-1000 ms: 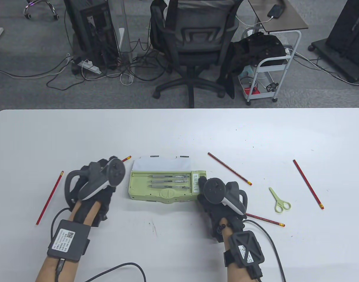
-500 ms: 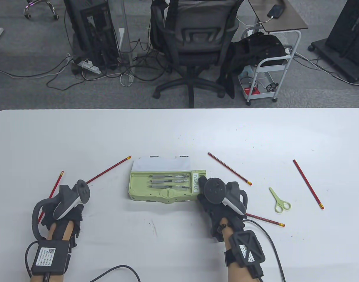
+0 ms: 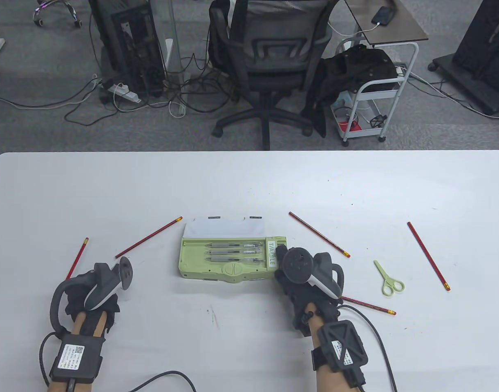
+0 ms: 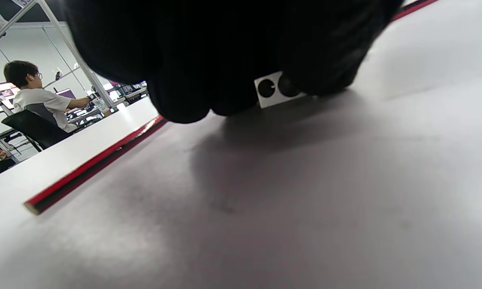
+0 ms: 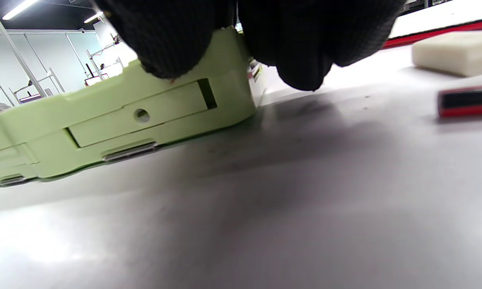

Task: Organize multifunction pencil case

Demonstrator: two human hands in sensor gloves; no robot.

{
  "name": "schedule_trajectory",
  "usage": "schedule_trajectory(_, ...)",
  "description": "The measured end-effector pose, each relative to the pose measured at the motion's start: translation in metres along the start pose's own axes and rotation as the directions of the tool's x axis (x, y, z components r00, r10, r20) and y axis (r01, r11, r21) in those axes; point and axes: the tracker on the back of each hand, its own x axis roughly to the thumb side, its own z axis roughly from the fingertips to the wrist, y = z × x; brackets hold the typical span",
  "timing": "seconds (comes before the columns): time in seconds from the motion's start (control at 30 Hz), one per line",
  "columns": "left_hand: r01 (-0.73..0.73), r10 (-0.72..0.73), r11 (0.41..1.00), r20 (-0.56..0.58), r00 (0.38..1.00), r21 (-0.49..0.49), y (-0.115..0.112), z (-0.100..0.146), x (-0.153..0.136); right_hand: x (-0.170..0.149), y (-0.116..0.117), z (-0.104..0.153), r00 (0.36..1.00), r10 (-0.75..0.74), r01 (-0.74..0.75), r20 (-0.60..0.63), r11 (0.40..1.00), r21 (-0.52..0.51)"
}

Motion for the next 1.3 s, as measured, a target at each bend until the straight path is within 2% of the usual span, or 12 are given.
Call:
schedule_trajectory(0.53,-0.094,0.094,0.995,-0.017,0.995,0.013,0.001,-0.003,-0.004,0.001,0.000,0.000,1.000,0.009,-0.009,0.000,1.000,0.001)
schedule_trajectory(0.67,-0.126,0.126,0.991,-0.021,0.992,0.037,0.010,0.000,-0.008,0.001,0.000,0.000,1.000,0.015,-0.015,0.000,1.000,-0.001)
schedule_trajectory(0.87,-0.224,0.224,0.967,0.009,0.975,0.119,0.038,0.007,-0.008,0.001,0.000,0.000,1.000,0.014,-0.014,0.001,1.000,0.000)
schedule_trajectory(1.1,-0.369,0.338,0.911,0.176,0.924,0.184,0.080,0.021,0.026,0.001,0.000,0.000,1.000,0.018,-0.018,0.002,1.000,0.001)
schedule_trajectory(1.2,-0.451,0.393,0.873,0.276,0.877,0.188,0.092,0.027,0.050,0.001,0.000,0.000,1.000,0.023,-0.023,0.008,1.000,-0.007)
schedule_trajectory(1.3,-0.469,0.397,0.865,0.330,0.857,0.177,0.098,0.031,0.073,0.001,0.000,0.000,0.999,0.031,-0.030,0.012,0.999,-0.013)
